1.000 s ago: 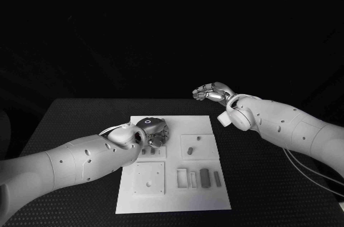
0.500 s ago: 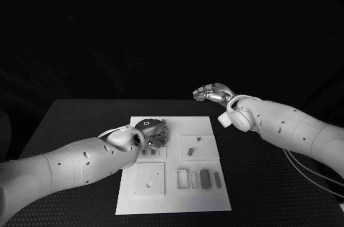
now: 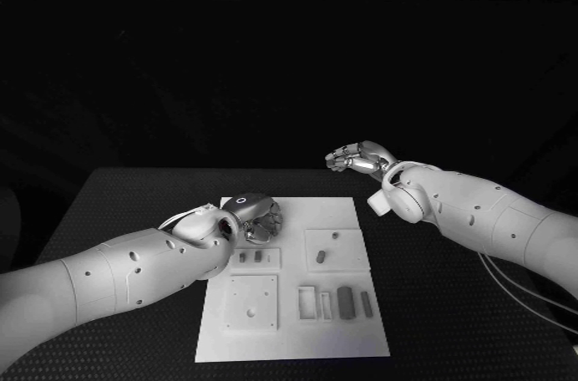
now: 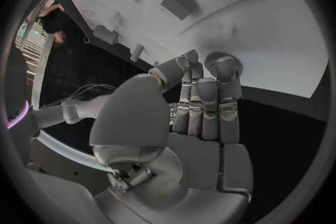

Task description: Assemble the parts on the task board

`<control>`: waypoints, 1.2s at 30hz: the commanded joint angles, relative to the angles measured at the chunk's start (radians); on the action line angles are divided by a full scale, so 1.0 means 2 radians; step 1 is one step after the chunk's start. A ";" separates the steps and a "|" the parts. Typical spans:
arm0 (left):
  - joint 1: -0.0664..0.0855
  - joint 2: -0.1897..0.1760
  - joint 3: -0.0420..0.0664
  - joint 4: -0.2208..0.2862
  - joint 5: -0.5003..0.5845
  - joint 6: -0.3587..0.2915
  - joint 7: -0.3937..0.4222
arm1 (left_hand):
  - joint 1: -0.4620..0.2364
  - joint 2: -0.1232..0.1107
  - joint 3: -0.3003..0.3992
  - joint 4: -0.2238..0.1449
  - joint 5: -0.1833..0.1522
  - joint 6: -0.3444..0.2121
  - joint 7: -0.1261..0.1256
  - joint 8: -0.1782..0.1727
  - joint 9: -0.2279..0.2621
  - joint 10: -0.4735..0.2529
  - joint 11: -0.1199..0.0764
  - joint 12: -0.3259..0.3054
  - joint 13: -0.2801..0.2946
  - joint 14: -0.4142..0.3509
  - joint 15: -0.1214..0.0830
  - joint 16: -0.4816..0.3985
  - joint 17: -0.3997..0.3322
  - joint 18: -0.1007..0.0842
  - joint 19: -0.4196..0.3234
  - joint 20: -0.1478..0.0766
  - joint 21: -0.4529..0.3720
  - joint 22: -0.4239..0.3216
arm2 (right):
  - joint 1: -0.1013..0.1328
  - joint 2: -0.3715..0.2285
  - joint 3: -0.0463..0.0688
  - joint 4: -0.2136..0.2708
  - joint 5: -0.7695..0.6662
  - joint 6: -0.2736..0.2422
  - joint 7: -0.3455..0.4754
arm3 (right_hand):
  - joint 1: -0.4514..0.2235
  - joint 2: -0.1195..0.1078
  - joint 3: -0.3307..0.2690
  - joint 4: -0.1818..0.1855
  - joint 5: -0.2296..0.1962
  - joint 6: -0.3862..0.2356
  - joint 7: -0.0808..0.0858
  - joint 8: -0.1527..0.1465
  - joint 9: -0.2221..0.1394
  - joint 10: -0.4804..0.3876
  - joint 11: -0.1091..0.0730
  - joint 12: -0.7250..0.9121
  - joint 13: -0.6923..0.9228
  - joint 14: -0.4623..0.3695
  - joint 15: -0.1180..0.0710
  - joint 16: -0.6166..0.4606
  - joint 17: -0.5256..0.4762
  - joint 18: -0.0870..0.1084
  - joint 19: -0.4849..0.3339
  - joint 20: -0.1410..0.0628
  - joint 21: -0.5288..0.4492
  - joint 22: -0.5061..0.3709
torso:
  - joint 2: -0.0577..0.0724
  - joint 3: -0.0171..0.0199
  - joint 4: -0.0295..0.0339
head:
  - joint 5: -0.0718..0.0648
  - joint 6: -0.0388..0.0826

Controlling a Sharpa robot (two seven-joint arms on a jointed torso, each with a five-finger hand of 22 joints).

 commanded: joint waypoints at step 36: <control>0.003 -0.060 0.005 0.023 0.022 0.030 -0.007 | -0.004 0.003 0.003 -0.001 0.002 0.005 -0.001 0.002 0.001 0.015 0.010 0.001 0.017 0.004 -0.001 -0.004 -0.002 0.031 0.003 -0.002 0.002 0.009 | 0.000 -0.006 0.000 0.003 -0.002 0.006 0.005 | -0.002 0.002 -0.002 0.001 0.000 -0.002 0.006 0.003 -0.001 0.004 -0.001 -0.003 -0.001 -0.002 0.003 -0.002 -0.001 -0.003 0.000 0.003 -0.005 0.002 | 0.000 -0.0007 -0.0004 | 0.003 -0.002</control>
